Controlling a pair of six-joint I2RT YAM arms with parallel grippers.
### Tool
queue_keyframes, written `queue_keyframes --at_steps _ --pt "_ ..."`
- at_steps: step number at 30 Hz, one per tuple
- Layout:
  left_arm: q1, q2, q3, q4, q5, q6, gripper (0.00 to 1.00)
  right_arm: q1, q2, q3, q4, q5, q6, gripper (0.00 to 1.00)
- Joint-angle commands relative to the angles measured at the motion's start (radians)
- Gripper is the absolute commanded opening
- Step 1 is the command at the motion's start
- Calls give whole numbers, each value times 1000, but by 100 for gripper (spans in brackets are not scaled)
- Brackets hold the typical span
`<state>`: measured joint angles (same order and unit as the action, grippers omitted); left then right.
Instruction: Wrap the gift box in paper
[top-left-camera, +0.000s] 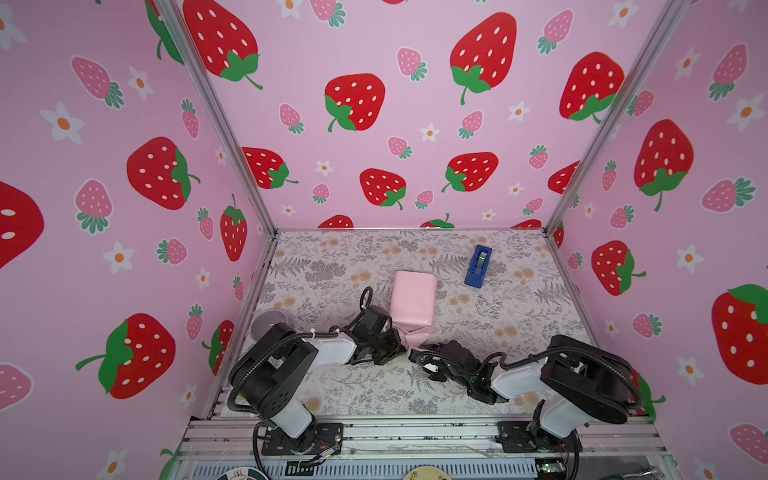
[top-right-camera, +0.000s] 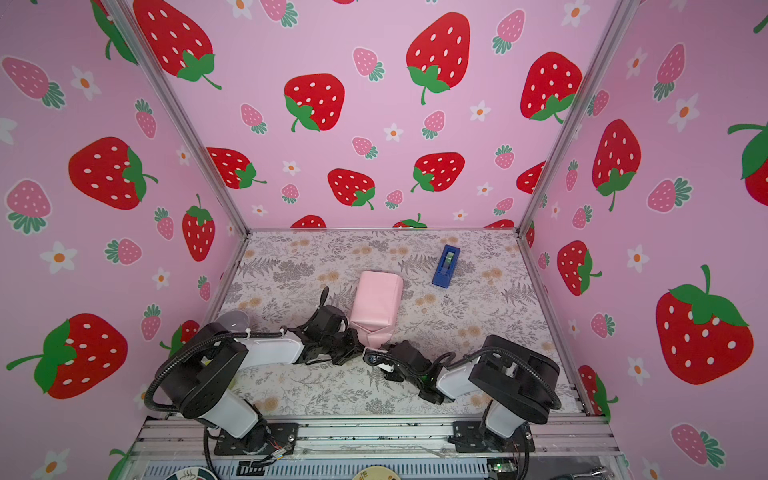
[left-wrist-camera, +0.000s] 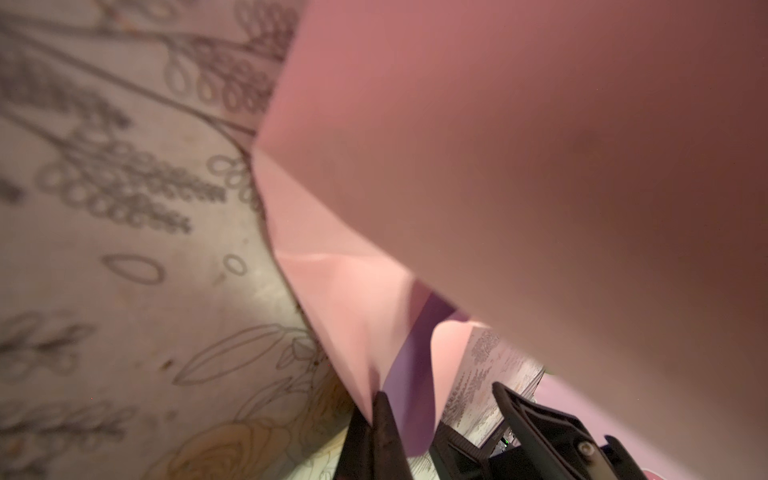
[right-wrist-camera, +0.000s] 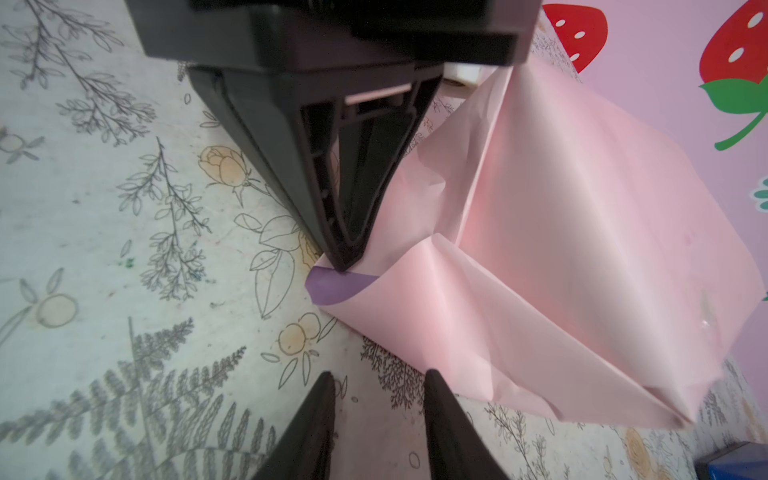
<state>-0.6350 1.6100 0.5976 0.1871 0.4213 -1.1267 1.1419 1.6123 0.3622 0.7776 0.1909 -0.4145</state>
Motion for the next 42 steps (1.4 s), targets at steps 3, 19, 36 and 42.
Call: queue_keyframes --at_steps 3,19,36,42 --pt "-4 11 -21 -3 13 -16 0 8 66 20 61 3 -76 35" --pt "-6 -44 -24 66 68 -103 0 11 139 57 81 -30 -104 28" --pt "-5 -113 -7 28 61 -127 0 16 121 40 129 17 -87 22" --pt "-8 -115 -23 28 63 -132 0 18 81 30 151 62 -80 16"
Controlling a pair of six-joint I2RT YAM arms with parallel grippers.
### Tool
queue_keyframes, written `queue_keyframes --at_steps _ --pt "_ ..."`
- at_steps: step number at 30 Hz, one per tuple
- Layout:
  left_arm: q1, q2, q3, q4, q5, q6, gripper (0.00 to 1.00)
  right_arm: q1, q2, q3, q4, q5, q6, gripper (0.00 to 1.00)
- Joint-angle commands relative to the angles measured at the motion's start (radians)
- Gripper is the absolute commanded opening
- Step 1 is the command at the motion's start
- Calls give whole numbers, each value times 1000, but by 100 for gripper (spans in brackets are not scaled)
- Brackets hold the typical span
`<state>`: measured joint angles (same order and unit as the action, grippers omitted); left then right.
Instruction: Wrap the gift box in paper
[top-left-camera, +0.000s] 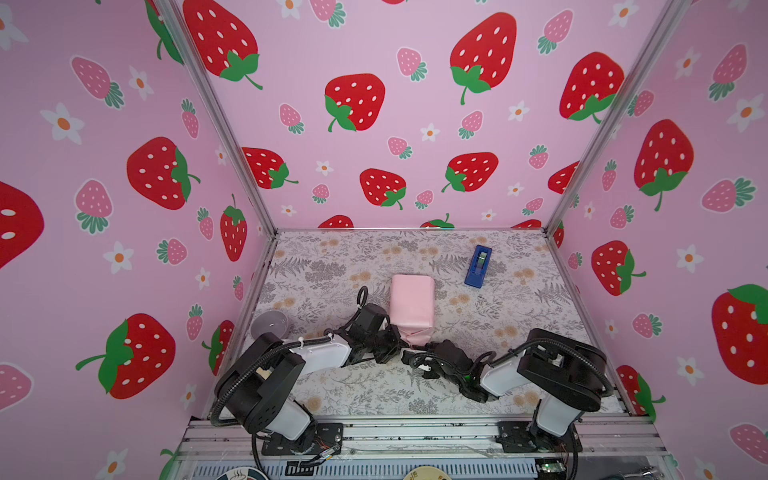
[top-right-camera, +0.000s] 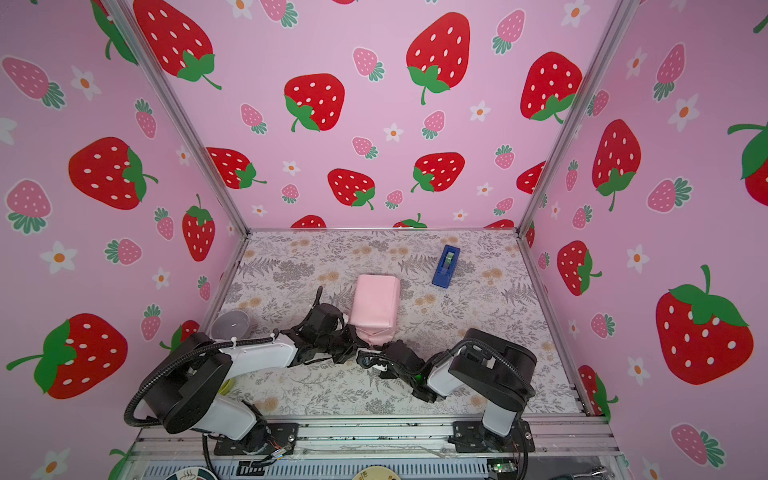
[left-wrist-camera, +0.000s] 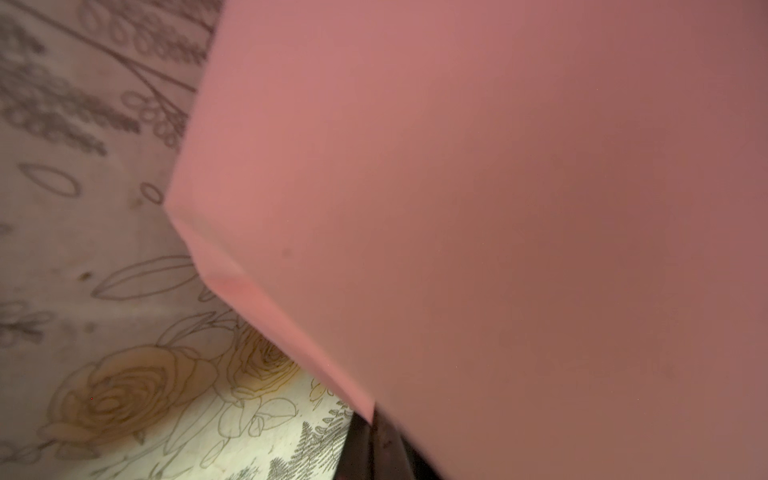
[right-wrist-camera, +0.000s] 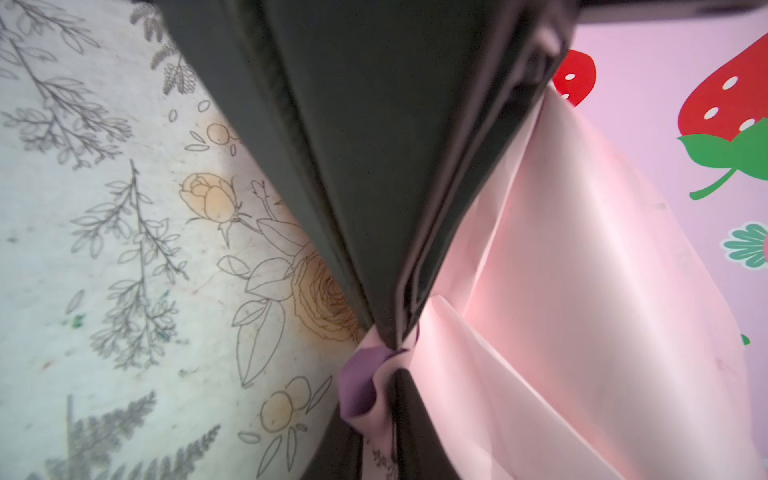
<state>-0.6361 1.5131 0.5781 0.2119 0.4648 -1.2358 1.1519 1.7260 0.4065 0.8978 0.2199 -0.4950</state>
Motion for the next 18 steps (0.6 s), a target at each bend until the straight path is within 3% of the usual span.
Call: queue_keyframes --at_steps 1,6,8,12,18 --pt "-8 -19 -7 4 20 -22 0 7 -38 -15 30 35 -3 15" --pt "-10 -38 -17 -8 11 -19 1 15 -67 -20 -12 27 -17 1" --pt "-10 -75 -13 -47 -10 -2 10 19 -86 -27 -39 13 -16 0" --pt "-9 -208 58 -259 -99 100 21 46 -132 -43 -105 -6 0 0" --pt "-6 -304 266 -569 -183 296 22 111 -205 -75 -206 -28 19 0"
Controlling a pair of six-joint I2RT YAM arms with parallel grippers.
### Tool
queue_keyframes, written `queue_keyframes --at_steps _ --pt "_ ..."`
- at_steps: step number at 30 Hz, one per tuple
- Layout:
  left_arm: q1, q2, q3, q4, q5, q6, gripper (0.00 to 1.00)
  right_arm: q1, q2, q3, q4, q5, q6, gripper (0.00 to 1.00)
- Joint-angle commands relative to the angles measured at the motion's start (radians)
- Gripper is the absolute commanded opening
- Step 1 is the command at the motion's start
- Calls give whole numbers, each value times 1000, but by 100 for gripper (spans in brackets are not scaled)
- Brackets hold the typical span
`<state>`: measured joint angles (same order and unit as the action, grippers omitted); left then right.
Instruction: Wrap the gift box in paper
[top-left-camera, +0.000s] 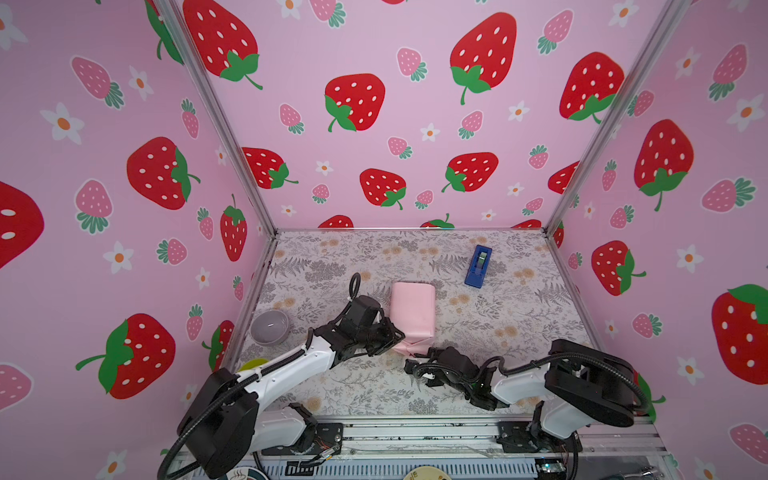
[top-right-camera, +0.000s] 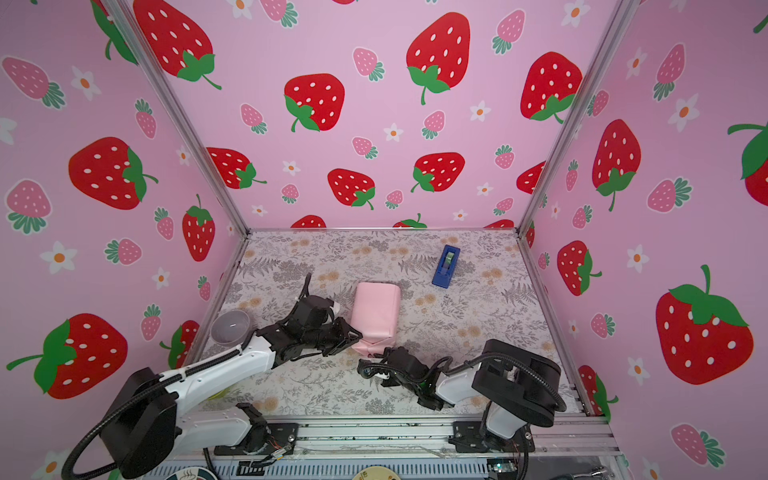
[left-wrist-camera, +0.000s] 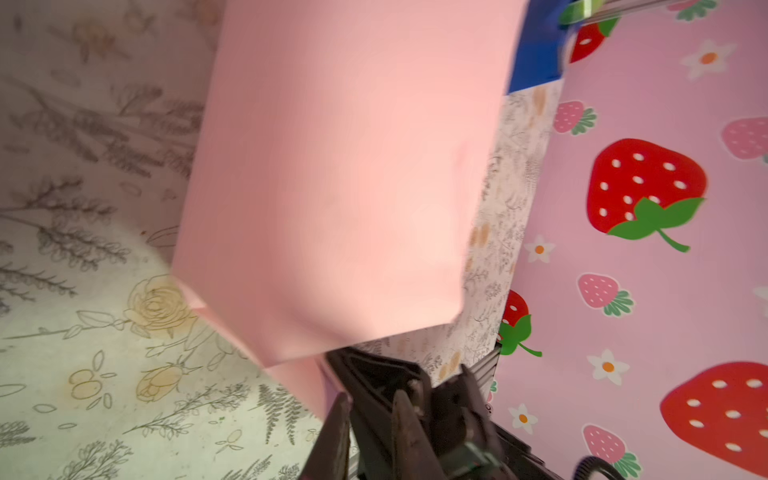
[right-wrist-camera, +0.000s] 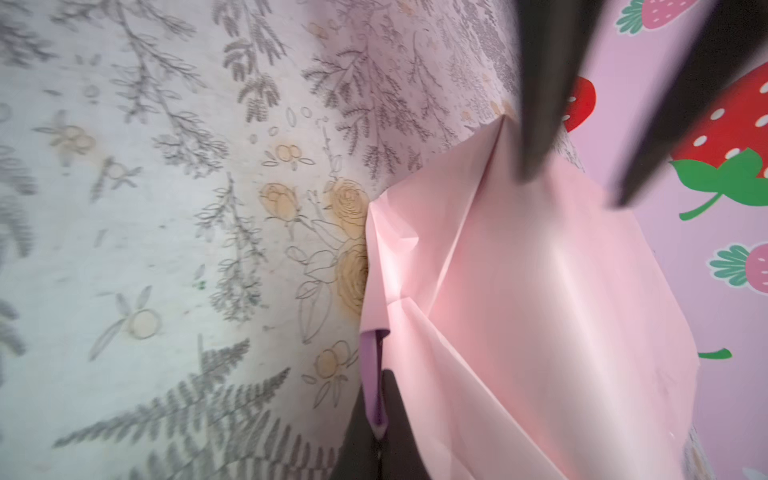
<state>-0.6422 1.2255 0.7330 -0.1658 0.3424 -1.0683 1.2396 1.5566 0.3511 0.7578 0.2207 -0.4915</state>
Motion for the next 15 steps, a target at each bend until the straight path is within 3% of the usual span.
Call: queue_keyframes --at_steps 1,8,15 --pt "3 -3 142 -215 -48 155 21 29 -49 -25 -72 -30 23 0" --pt "2 186 239 -183 131 252 11 38 -164 -58 -106 -16 61 0" --pt "-4 317 204 -101 207 263 7 37 -155 -25 -120 23 21 0"
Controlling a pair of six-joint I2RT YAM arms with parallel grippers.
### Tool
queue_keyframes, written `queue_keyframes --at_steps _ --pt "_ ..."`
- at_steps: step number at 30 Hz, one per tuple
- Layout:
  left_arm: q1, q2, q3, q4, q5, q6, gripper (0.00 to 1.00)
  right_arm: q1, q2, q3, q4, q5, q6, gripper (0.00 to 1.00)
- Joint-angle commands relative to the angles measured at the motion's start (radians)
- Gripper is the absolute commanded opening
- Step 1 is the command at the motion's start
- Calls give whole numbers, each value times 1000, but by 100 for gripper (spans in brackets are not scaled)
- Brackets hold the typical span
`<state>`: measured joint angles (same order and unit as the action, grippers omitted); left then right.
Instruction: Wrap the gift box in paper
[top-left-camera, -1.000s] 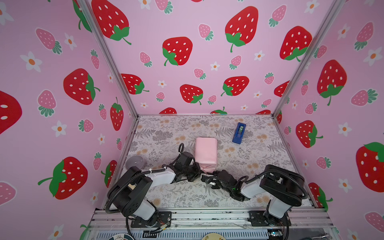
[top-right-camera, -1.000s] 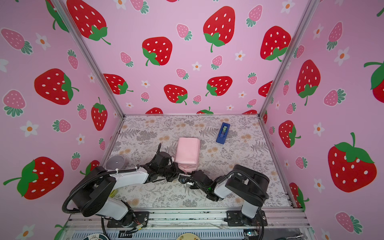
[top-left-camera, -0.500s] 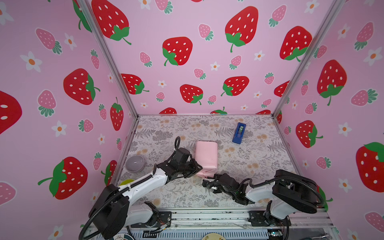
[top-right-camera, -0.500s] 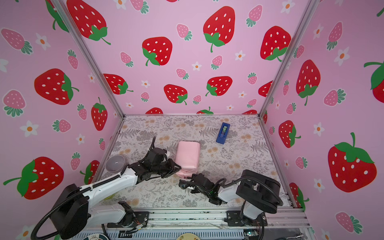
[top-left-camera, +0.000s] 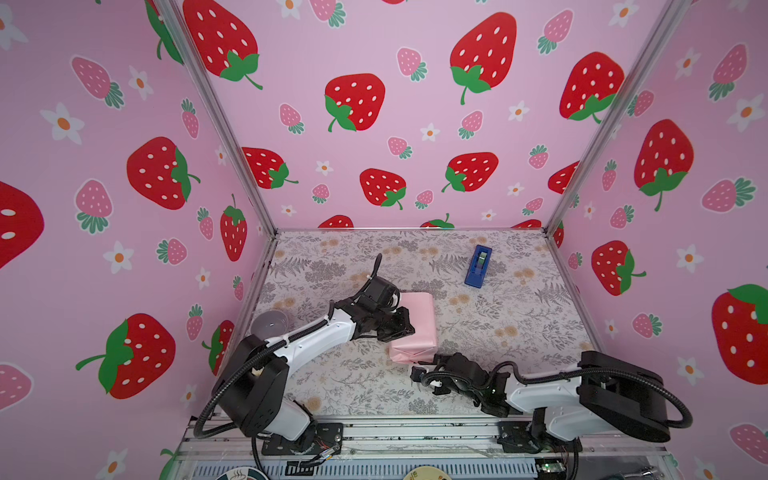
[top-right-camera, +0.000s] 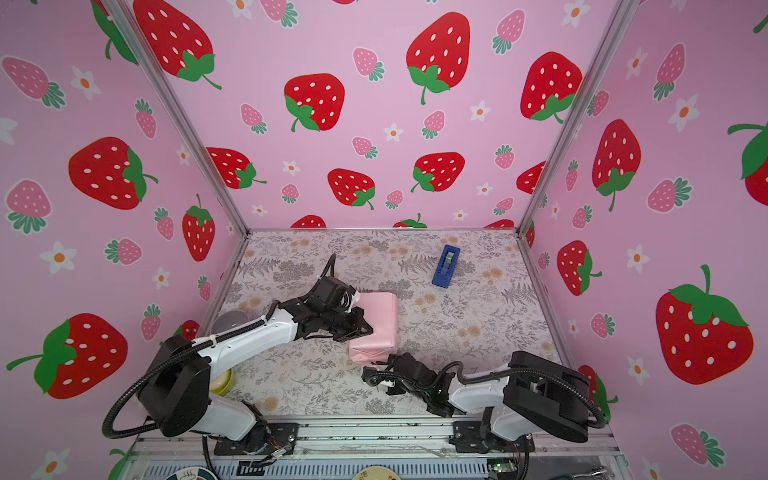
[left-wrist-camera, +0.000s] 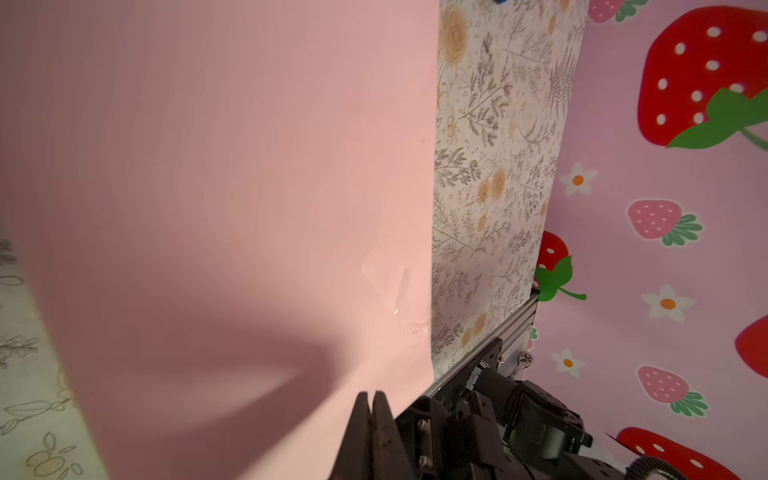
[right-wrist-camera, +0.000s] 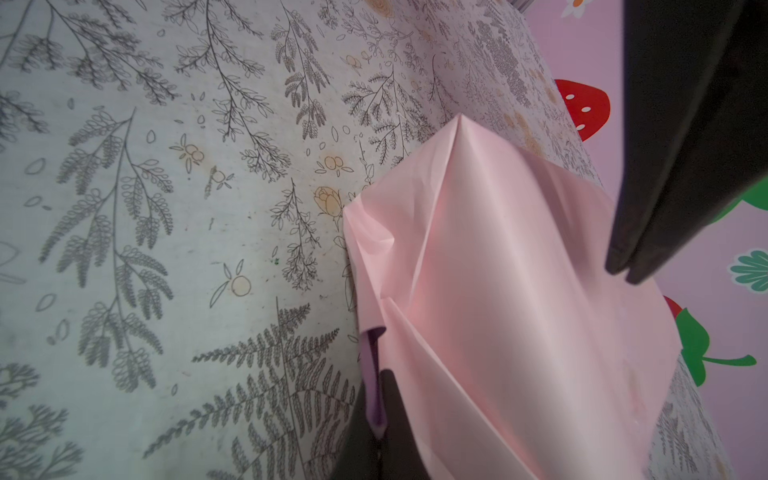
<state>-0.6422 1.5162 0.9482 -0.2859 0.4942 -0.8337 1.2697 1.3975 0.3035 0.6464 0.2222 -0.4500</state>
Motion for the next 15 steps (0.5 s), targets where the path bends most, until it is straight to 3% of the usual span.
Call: queue_keyframes --at_steps 1,15 --pt "-3 39 -16 16 51 31 7 8 6 28 -8 25 -25 0" --pt "3 122 -67 -4 16 43 7 -56 63 106 22 49 -30 0"
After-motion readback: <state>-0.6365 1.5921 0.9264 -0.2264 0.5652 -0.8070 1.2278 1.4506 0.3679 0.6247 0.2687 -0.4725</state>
